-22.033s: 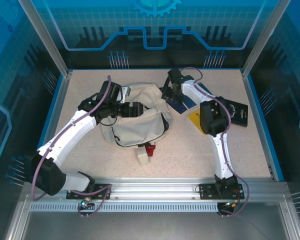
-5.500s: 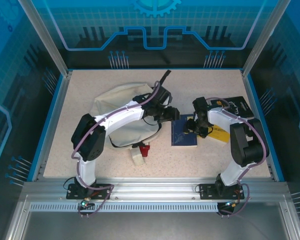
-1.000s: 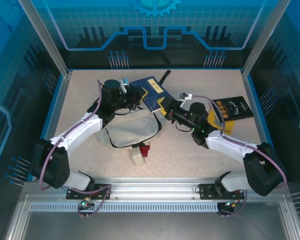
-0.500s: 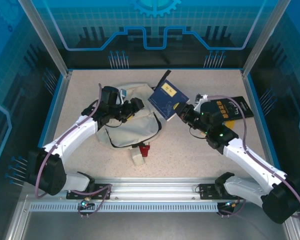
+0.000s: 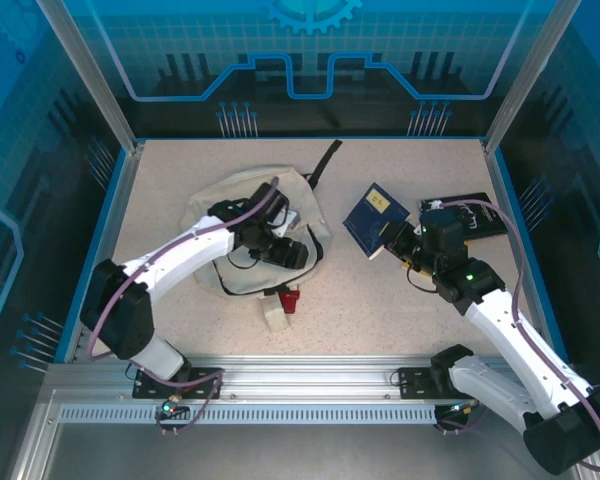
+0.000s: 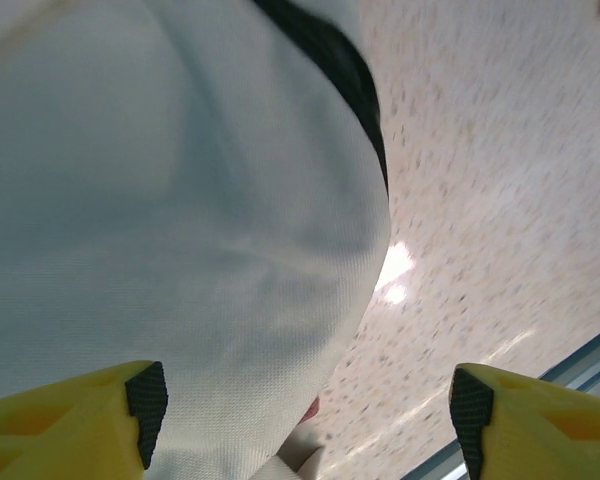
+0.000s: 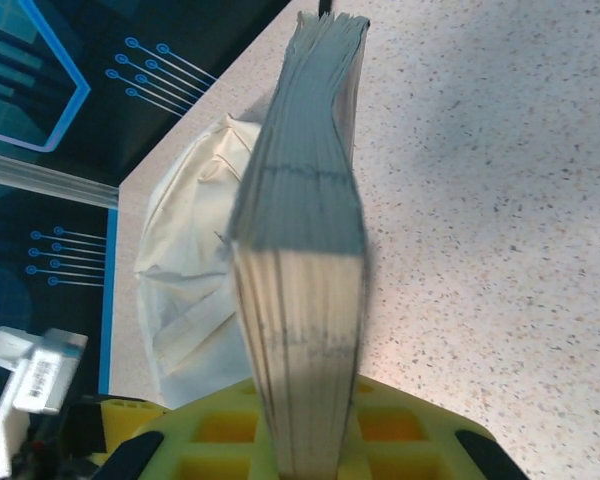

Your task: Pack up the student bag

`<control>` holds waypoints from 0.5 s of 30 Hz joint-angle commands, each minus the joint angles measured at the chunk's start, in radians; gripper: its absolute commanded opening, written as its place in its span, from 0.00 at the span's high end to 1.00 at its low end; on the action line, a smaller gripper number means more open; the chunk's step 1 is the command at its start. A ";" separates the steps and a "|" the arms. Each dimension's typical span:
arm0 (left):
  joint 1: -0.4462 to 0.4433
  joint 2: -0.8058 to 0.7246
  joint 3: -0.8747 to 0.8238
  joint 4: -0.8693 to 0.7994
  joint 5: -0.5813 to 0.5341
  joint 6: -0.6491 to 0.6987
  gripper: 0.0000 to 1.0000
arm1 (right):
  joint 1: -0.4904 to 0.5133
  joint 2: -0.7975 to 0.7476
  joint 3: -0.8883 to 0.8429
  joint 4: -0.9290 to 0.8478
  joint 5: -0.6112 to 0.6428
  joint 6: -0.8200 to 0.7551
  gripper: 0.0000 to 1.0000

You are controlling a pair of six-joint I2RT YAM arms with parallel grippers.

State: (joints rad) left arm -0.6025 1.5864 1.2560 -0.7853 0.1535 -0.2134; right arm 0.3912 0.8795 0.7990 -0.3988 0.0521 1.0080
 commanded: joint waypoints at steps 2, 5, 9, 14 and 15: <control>-0.057 0.075 0.064 -0.107 -0.068 0.153 0.32 | -0.025 -0.016 -0.004 -0.012 -0.003 -0.017 0.88; -0.070 0.134 0.103 -0.124 -0.059 0.177 0.38 | -0.030 -0.013 -0.011 -0.010 -0.008 -0.013 0.88; -0.074 0.205 0.161 -0.149 -0.068 0.196 0.37 | -0.033 -0.010 -0.015 -0.009 -0.019 -0.006 0.88; -0.075 0.275 0.217 -0.178 -0.109 0.213 0.38 | -0.038 -0.014 -0.019 -0.016 -0.021 -0.003 0.88; -0.075 0.284 0.225 -0.181 -0.111 0.213 0.38 | -0.038 -0.014 -0.021 -0.017 -0.021 -0.002 0.88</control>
State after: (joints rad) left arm -0.6727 1.8442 1.4391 -0.9123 0.0746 -0.0383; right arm 0.3668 0.8791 0.7818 -0.4267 0.0410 1.0088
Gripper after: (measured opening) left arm 0.619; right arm 0.119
